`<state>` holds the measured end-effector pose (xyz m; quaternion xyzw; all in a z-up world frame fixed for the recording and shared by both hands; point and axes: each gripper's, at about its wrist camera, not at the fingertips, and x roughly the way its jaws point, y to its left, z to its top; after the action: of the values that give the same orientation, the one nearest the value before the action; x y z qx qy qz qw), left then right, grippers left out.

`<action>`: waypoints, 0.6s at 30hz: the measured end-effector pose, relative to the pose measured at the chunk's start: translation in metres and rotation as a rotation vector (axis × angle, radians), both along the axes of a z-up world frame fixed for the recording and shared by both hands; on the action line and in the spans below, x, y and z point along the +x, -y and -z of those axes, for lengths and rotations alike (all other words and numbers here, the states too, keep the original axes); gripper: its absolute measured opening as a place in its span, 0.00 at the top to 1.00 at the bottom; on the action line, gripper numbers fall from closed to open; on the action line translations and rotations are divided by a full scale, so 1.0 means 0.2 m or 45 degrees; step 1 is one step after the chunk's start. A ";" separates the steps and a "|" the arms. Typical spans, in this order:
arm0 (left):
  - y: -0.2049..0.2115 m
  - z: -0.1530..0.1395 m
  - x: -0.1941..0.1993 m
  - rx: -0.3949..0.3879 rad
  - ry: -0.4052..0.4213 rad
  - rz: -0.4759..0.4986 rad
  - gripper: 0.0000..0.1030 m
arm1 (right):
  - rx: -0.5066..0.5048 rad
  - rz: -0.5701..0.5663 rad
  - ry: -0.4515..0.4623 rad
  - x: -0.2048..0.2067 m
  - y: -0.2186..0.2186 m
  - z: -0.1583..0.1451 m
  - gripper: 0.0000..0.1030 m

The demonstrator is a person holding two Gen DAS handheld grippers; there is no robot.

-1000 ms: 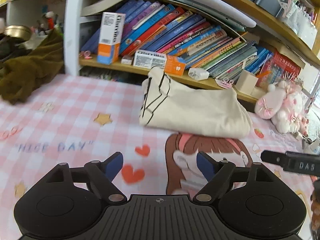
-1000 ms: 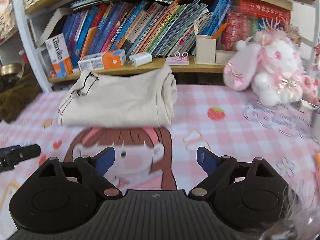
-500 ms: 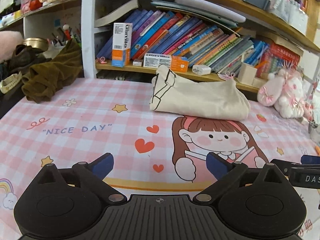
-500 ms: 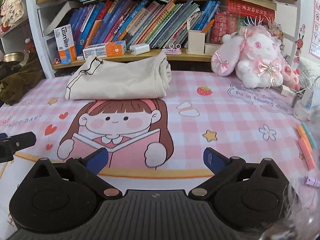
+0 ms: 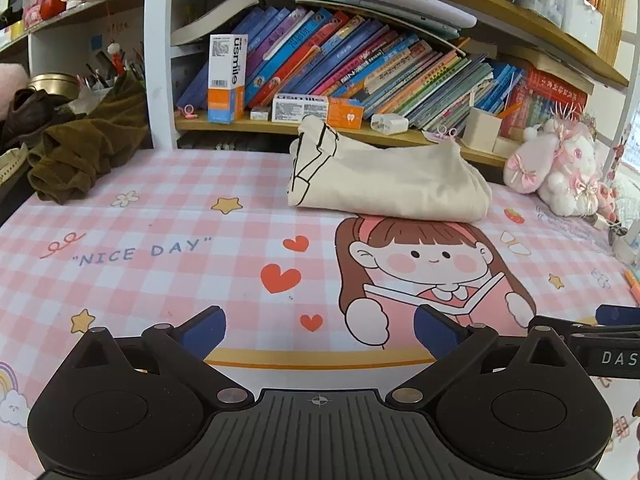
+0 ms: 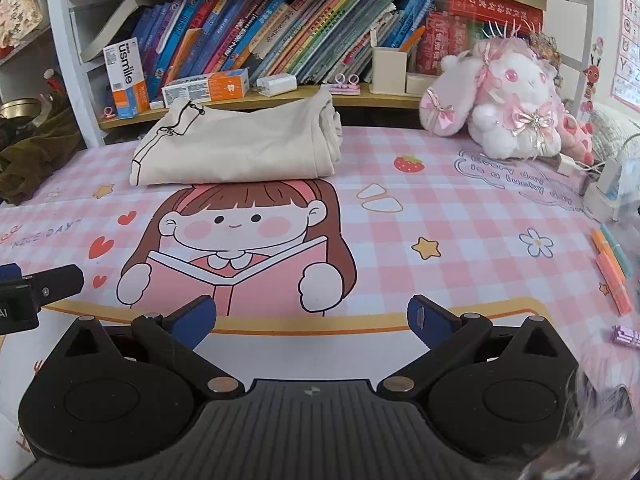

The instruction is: Fold clothes

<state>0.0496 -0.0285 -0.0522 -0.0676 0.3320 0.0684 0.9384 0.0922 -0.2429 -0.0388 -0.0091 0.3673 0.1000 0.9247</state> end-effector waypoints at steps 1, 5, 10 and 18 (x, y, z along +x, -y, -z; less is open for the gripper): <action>0.00 0.01 0.01 0.001 -0.003 -0.001 0.01 | -0.001 0.007 -0.001 0.00 0.00 0.00 0.00; -0.02 0.03 0.03 0.004 -0.016 -0.006 0.01 | -0.016 0.038 -0.007 0.02 0.00 0.03 0.00; -0.04 0.04 0.05 -0.006 -0.028 -0.003 0.01 | -0.026 0.048 -0.020 0.03 -0.01 0.06 0.00; -0.06 0.04 0.09 -0.015 -0.025 -0.003 0.01 | -0.045 0.027 -0.009 0.05 -0.03 0.06 0.00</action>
<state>0.0668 -0.0161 -0.0596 -0.0728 0.3414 0.0682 0.9346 0.1022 -0.2362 -0.0502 -0.0213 0.3724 0.0837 0.9240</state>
